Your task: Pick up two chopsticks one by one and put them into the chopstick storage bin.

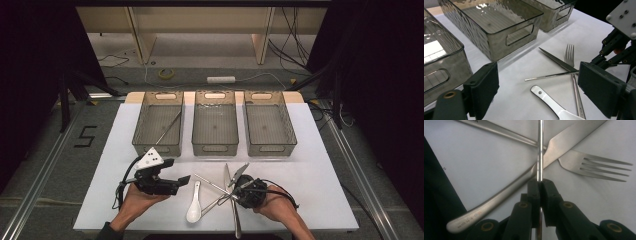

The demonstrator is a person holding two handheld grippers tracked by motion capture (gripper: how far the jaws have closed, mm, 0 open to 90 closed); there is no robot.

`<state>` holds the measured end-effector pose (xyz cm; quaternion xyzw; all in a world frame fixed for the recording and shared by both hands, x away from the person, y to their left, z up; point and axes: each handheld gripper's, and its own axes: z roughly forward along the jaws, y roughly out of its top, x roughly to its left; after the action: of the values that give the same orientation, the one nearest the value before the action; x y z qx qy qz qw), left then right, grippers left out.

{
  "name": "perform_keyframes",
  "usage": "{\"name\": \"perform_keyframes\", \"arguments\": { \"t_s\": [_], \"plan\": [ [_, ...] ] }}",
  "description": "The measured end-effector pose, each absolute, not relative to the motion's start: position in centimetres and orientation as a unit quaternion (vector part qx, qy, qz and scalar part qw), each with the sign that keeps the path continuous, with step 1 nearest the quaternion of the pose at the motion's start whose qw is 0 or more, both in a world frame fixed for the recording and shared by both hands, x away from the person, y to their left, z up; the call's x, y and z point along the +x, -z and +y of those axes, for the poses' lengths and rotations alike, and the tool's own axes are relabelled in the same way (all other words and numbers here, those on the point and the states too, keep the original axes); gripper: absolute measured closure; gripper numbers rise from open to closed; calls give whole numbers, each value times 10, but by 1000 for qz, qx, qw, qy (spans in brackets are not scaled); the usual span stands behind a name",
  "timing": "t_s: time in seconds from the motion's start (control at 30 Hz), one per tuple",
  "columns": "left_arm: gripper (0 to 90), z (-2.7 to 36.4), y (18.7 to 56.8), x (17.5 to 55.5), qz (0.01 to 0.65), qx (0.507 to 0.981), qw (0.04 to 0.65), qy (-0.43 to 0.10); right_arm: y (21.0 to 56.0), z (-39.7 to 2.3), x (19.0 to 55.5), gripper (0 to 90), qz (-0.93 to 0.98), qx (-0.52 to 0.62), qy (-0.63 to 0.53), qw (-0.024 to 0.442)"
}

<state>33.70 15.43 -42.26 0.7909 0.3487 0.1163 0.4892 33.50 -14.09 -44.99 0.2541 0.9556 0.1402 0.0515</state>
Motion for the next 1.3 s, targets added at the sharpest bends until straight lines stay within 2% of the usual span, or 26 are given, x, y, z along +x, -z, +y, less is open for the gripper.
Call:
{"name": "perform_keyframes", "arguments": {
  "t_s": [0.7, 1.3],
  "plan": [
    [166, 129, 427, 331, 294, 831, 462, -99, 425, -133, 327, 862, 963, 201, -167, 67],
    [206, 104, 438, 322, 214, 897, 380, -72, 417, -116, 314, 861, 973, 144, -166, 68]
  ]
}}
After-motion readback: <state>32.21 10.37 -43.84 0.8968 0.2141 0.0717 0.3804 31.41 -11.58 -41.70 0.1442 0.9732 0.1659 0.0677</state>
